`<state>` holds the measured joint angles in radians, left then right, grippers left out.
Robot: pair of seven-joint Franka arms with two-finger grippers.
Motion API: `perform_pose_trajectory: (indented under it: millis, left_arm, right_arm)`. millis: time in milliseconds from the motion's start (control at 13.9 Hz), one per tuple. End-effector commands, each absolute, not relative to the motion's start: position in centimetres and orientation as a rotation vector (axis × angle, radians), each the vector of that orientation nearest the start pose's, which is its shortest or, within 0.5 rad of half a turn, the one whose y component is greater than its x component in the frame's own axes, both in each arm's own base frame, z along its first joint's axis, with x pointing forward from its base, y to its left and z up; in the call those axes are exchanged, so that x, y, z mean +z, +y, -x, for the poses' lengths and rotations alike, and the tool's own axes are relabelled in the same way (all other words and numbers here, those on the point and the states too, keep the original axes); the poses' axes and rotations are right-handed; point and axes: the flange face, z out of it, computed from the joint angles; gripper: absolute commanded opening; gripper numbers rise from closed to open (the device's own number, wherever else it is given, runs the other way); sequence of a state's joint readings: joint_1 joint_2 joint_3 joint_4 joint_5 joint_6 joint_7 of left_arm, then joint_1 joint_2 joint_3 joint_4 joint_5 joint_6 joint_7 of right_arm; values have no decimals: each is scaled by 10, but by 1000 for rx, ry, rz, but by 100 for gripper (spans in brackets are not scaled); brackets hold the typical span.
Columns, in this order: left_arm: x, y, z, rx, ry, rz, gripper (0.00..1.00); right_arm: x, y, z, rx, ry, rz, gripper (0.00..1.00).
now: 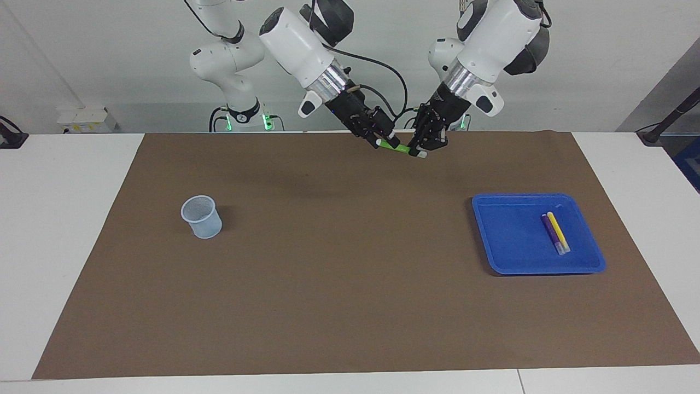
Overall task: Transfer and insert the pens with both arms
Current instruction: 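Grasp the green pen's free end with the right gripper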
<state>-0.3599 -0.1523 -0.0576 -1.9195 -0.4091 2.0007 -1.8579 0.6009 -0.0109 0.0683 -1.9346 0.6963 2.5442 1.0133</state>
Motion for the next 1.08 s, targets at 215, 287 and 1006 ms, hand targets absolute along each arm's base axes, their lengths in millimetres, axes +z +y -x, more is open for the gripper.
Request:
perform_pose_trajectory:
  millis: [215, 287, 1006]
  left_arm:
    - [585, -239, -470, 461, -2486, 2449, 0]
    - [585, -239, -470, 462, -2484, 2449, 0]
    - [589, -239, -468, 461, -2483, 2456, 0]
  right_arm:
    - [557, 368, -476, 35, 930, 2119, 46]
    - [556, 367, -477, 34, 934, 2119, 47]
    - [556, 363, -481, 21, 937, 2115, 33]
